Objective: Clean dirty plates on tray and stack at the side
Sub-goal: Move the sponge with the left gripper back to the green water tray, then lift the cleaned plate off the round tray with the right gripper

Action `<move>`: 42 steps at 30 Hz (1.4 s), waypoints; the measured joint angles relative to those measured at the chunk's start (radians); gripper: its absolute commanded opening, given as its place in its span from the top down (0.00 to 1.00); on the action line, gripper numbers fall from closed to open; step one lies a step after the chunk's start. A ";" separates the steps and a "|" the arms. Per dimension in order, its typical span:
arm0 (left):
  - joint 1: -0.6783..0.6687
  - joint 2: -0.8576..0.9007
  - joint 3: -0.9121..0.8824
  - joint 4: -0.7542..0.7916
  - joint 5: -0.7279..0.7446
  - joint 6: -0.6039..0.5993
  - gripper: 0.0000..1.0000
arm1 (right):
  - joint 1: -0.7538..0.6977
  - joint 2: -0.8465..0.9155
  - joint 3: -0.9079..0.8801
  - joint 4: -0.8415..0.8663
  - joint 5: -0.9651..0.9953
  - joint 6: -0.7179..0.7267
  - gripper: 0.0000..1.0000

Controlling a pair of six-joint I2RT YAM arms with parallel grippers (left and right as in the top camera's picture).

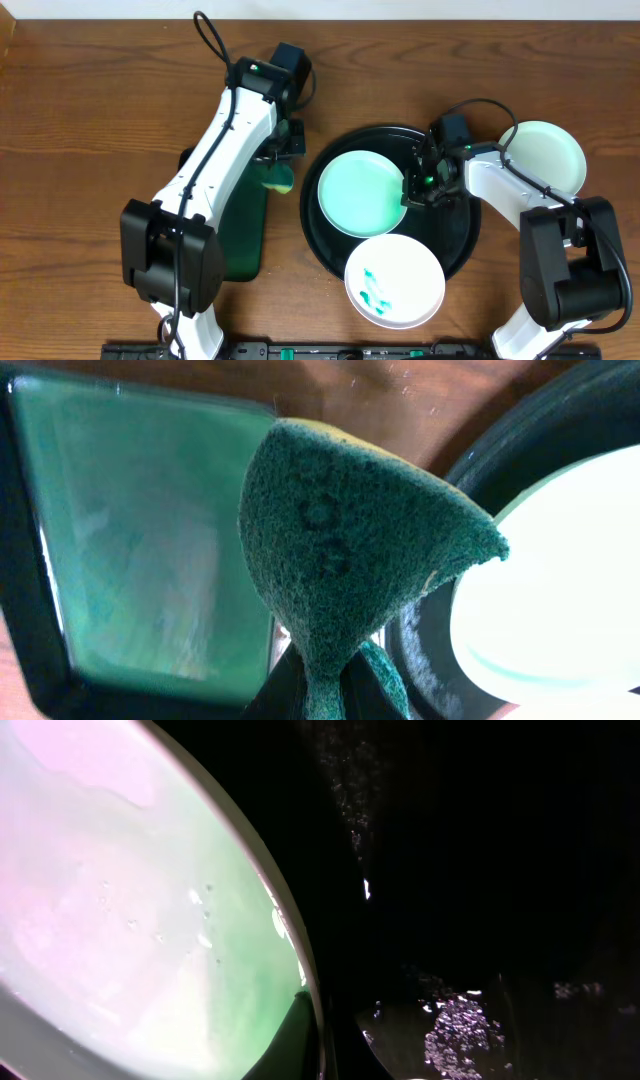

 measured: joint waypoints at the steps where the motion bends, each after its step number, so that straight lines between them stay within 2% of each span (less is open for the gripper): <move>1: 0.006 0.000 -0.002 -0.007 0.009 0.003 0.93 | 0.000 0.000 0.008 -0.014 0.011 -0.003 0.99; 7: 0.080 0.000 -0.053 -0.021 0.061 0.042 0.93 | -0.010 0.010 0.121 -0.176 0.129 -0.048 0.99; 16: 0.209 0.000 -0.077 -0.021 0.108 0.076 0.93 | -0.002 0.010 0.428 -0.400 0.259 -0.135 0.99; 24: 0.291 0.000 -0.166 -0.021 0.178 0.136 0.93 | 0.066 0.010 0.529 -0.488 0.421 -0.155 0.99; 29: 0.296 0.000 -0.225 -0.009 0.195 0.153 0.93 | 0.108 0.010 0.585 -0.521 0.529 -0.172 0.99; 42: 0.296 0.000 -0.229 0.006 0.203 0.157 0.93 | 0.240 0.010 0.702 -0.637 0.804 -0.194 0.99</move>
